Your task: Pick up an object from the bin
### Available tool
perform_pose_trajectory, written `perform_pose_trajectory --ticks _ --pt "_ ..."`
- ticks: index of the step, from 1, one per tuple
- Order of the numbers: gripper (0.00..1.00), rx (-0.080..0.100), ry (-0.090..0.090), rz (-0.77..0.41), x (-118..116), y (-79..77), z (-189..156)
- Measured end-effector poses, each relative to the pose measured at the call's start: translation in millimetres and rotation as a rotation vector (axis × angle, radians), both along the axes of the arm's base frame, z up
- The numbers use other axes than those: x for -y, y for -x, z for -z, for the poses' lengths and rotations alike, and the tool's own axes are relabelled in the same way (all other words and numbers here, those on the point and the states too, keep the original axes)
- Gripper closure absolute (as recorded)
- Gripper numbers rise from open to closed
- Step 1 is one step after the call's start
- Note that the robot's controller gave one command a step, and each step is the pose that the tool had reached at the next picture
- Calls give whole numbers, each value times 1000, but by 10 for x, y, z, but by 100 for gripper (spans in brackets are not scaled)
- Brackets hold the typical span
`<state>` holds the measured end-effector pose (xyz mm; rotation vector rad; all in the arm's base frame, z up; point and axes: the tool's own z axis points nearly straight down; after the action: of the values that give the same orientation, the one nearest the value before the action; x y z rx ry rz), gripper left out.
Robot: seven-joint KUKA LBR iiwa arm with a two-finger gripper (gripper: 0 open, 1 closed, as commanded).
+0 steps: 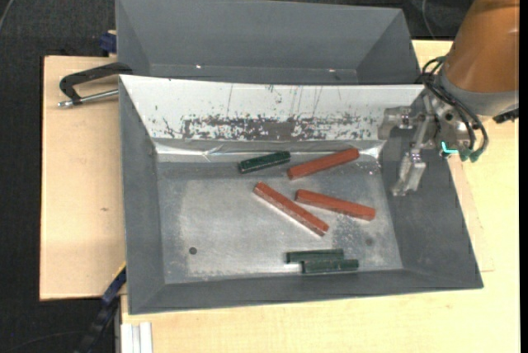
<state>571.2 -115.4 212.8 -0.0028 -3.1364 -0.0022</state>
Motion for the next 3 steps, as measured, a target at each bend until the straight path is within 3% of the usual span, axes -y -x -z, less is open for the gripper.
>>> perform_pose_trajectory --ticks 1,2,3 --pt "0 5 -1 135 -553 73 1444" --pt "0 14 1 163 -400 138 1098" --pt "0 5 1 237 -237 271 1119"
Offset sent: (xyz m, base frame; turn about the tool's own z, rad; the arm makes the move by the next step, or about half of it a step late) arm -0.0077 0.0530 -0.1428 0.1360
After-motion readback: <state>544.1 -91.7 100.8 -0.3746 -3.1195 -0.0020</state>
